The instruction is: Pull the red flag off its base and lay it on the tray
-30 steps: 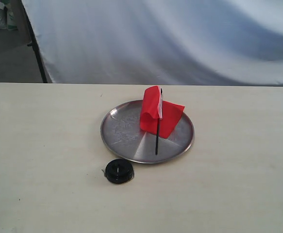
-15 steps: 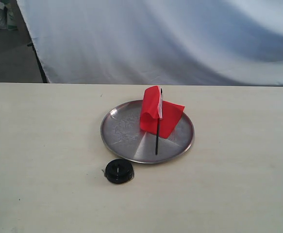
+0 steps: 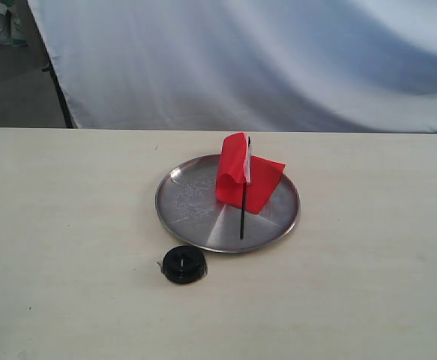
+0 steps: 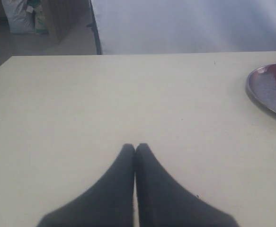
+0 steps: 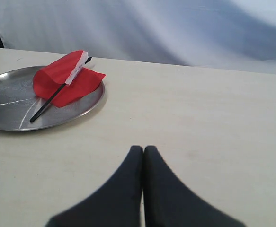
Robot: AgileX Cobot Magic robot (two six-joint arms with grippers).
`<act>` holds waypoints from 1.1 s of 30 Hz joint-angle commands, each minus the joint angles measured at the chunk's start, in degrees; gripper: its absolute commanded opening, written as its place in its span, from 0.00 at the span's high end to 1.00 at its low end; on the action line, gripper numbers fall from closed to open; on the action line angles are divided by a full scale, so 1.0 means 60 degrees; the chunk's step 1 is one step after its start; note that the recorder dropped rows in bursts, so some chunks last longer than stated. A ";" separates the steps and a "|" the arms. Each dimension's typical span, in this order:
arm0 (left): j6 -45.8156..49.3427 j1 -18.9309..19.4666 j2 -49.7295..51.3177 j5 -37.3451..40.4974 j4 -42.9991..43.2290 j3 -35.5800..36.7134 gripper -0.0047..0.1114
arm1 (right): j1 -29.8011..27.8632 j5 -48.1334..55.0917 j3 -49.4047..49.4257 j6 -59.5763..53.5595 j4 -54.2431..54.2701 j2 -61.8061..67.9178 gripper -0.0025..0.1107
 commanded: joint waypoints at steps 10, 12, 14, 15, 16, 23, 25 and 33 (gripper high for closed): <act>-0.0065 0.0009 -0.0033 -0.0078 0.0027 0.0038 0.96 | 0.0032 -0.0026 0.0018 0.0025 -0.0081 -0.0066 0.97; -0.0065 0.0009 -0.0033 -0.0078 0.0027 0.0038 0.96 | 0.0032 -0.0026 0.0018 0.0025 -0.0081 -0.0066 0.97; -0.0065 0.0009 -0.0033 -0.0078 0.0027 0.0038 0.96 | 0.0032 -0.0026 0.0018 0.0025 -0.0081 -0.0066 0.97; -0.0065 0.0009 -0.0033 -0.0078 0.0027 0.0038 0.96 | 0.0032 -0.0026 0.0018 0.0025 -0.0081 -0.0066 0.97; -0.0065 0.0009 -0.0033 -0.0078 0.0027 0.0038 0.96 | 0.0032 -0.0026 0.0018 0.0025 -0.0081 -0.0066 0.97; -0.0065 0.0009 -0.0033 -0.0078 0.0027 0.0038 0.96 | 0.0032 -0.0026 0.0018 0.0025 -0.0081 -0.0066 0.97; -0.0065 0.0009 -0.0033 -0.0078 0.0027 0.0038 0.96 | 0.0032 -0.0026 0.0018 0.0025 -0.0081 -0.0066 0.97; -0.0065 0.0009 -0.0033 -0.0078 0.0027 0.0038 0.96 | 0.0032 -0.0026 0.0018 0.0025 -0.0081 -0.0066 0.97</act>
